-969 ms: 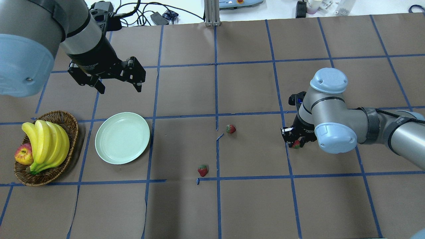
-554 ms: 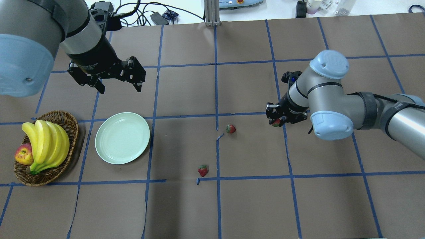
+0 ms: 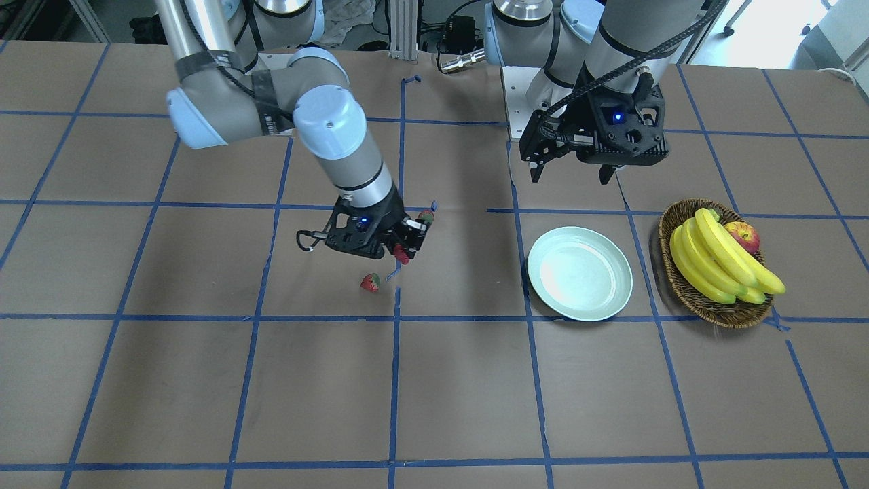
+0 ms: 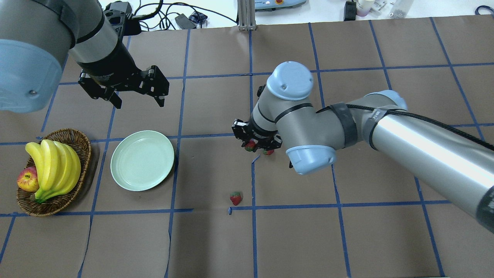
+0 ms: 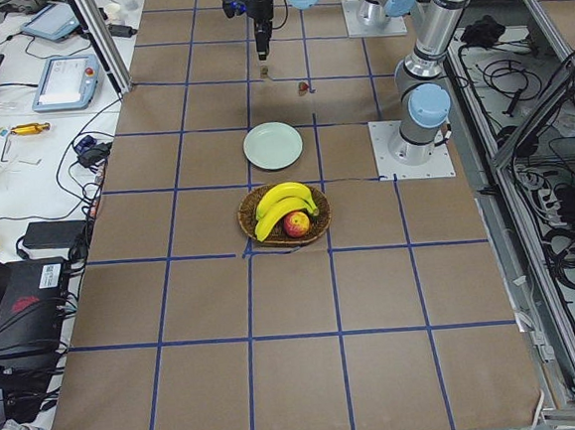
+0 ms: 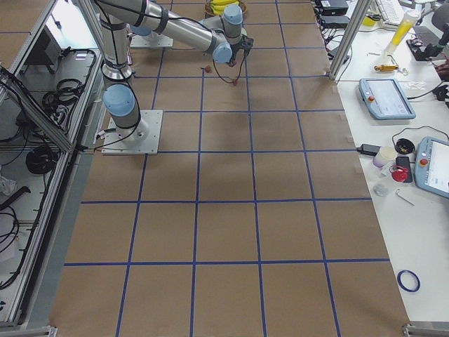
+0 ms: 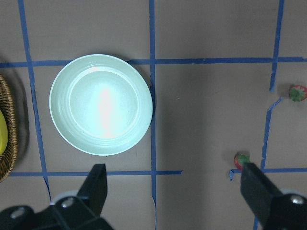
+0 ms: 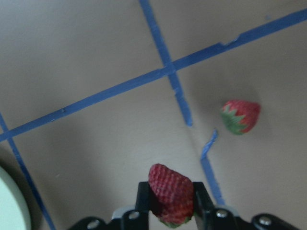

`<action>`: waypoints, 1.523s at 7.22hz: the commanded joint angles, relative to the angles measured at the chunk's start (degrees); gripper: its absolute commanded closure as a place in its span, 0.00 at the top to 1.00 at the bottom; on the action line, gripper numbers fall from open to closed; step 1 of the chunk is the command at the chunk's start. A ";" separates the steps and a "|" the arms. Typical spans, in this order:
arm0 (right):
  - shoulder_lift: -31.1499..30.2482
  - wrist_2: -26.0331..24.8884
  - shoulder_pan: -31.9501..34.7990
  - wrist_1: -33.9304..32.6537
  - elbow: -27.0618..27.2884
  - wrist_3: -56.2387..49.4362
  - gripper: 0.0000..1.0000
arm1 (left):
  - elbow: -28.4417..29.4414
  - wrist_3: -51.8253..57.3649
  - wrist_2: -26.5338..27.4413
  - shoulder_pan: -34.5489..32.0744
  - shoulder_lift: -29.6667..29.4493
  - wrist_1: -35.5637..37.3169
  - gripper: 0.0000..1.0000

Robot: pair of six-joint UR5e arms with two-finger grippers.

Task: Collect all strawberries into plate
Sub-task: 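Carry the strawberry toward the plate with the right gripper and release it, then grasp the third strawberry near the table center with the right gripper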

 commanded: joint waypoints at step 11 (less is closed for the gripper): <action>2.07 -12.76 -4.42 3.99 1.62 -15.97 1.00 | -0.17 -0.02 0.00 0.00 0.24 0.00 1.00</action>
